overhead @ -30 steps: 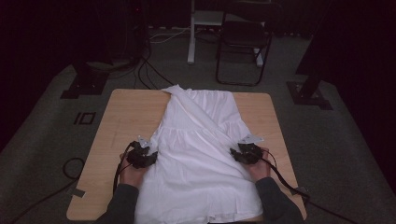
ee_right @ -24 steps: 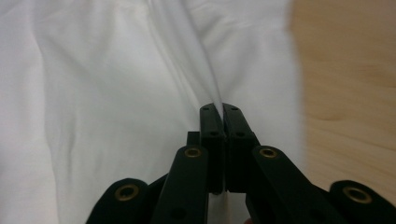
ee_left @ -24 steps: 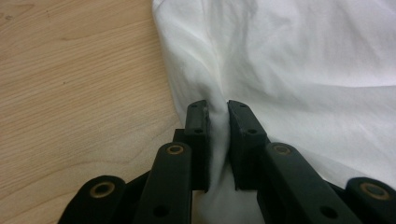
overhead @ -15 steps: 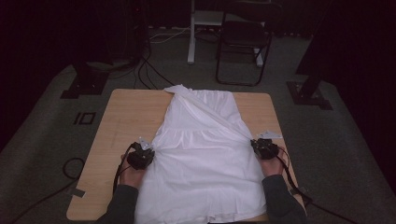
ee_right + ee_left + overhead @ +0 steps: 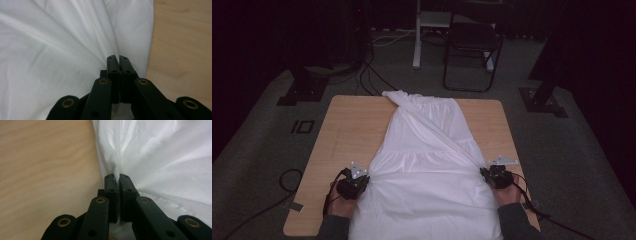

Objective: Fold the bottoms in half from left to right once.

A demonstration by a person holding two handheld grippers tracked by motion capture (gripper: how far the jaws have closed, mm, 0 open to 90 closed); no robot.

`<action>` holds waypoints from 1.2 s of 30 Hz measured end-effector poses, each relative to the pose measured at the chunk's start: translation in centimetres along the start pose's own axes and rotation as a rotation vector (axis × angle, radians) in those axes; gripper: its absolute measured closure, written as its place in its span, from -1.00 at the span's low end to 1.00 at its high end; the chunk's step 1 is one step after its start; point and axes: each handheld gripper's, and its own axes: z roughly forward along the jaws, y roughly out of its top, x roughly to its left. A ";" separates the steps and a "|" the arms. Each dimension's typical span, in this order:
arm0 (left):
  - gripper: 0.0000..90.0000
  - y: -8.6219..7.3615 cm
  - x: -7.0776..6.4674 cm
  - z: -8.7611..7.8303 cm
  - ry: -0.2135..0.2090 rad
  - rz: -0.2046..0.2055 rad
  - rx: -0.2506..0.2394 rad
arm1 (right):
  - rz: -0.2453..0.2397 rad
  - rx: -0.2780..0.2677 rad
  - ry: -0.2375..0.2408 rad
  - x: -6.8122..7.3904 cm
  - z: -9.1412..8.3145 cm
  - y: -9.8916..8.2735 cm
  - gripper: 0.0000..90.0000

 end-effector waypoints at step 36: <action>0.07 4.3 -0.8 4.2 -0.052 -0.019 -0.056 | -0.102 -0.016 0.121 2.5 7.4 9.0 0.86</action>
